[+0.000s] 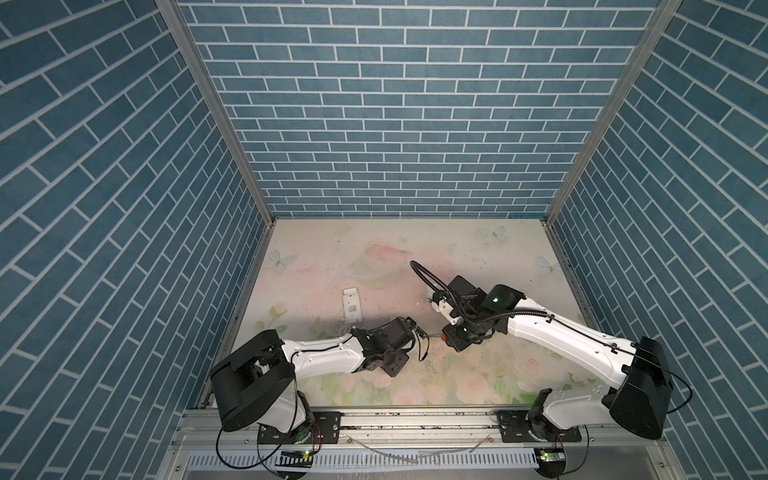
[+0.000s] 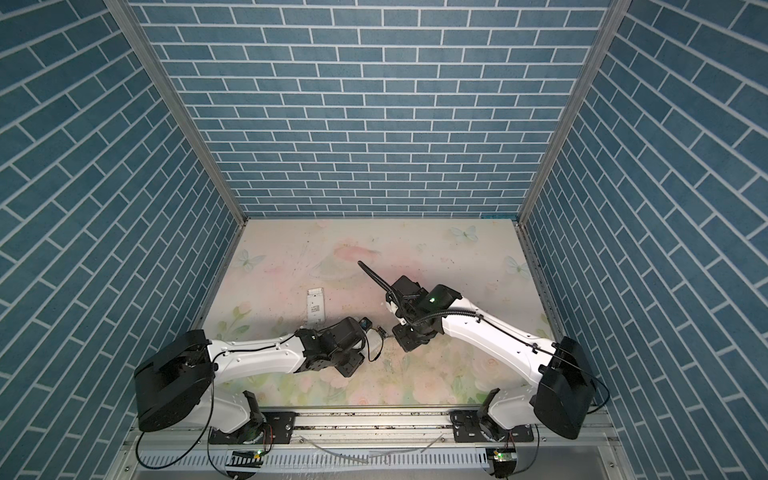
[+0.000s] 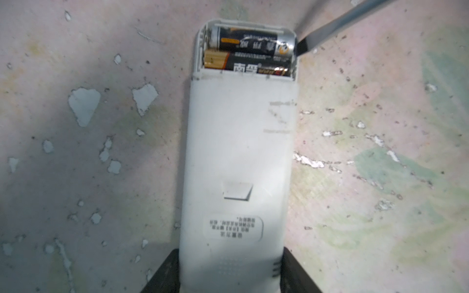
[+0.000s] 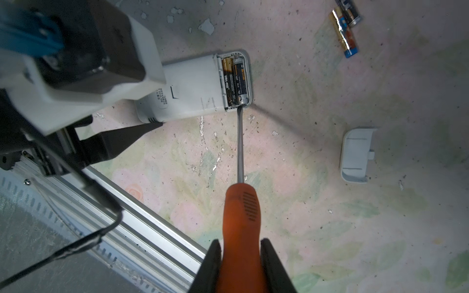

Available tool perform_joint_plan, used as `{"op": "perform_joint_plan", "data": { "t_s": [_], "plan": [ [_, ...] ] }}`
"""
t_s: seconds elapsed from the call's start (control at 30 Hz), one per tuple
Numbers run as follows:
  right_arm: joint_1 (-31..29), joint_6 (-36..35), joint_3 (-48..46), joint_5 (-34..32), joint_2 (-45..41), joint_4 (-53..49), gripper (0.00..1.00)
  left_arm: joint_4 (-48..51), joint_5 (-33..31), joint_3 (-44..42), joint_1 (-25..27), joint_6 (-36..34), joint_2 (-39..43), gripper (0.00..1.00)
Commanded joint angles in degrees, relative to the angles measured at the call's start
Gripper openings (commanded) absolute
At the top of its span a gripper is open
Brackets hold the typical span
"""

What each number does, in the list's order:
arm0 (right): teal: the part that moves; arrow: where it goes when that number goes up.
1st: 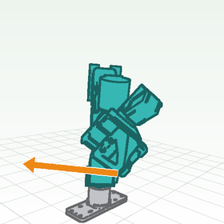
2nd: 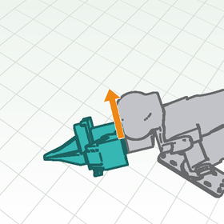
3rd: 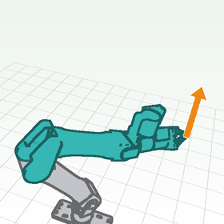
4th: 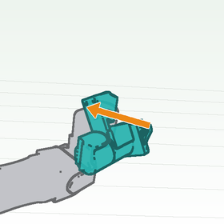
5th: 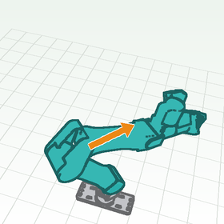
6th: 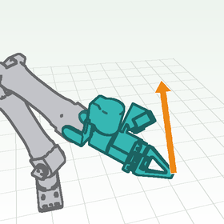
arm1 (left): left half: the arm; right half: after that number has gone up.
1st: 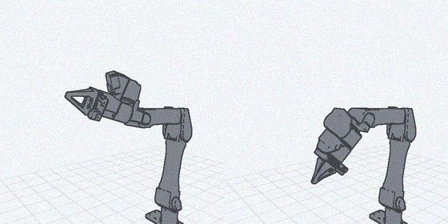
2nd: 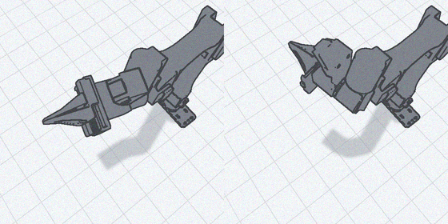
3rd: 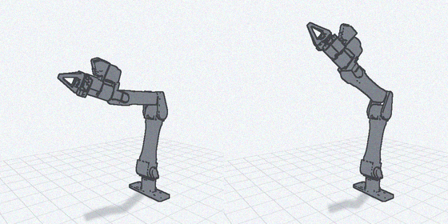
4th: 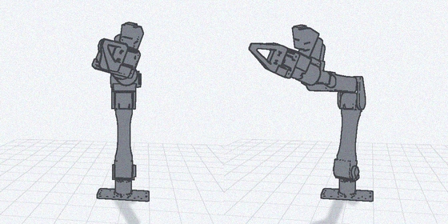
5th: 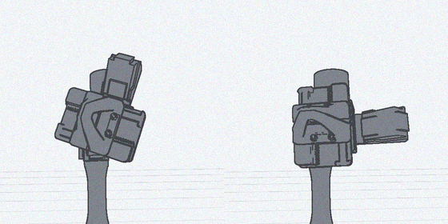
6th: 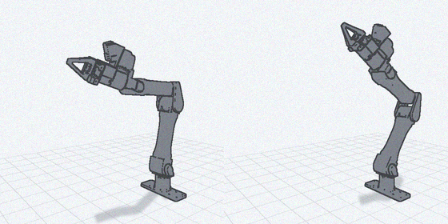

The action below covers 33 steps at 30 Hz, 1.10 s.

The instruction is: Unload the batteries from the remote control

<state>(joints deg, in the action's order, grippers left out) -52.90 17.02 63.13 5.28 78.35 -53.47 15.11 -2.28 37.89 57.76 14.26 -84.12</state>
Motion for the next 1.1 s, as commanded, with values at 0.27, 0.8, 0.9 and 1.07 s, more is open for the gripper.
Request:
{"op": "perform_joint_plan", "data": {
  "t_s": [0.27,0.8,0.9,1.07],
  "plan": [
    [-1.98,2.52,-6.28,0.08,-1.45,11.4,0.0,-0.08,4.0,-0.21,0.33,-1.6,-2.06,0.31],
    [-2.3,4.12,-8.23,-3.35,-5.21,16.47,0.0,-0.43,5.11,-0.21,0.78,-2.16,-3.28,0.29],
    [-2.32,4.1,-7.69,-3.4,-5.33,16.34,0.0,-0.46,5.23,-0.1,1.03,-2.22,-3.58,0.29],
    [-2.28,3.82,-7.26,-3.35,-6.01,16.97,0.0,-0.69,5.51,0.04,1.28,-2.3,-3.86,0.27]
  ]
}}
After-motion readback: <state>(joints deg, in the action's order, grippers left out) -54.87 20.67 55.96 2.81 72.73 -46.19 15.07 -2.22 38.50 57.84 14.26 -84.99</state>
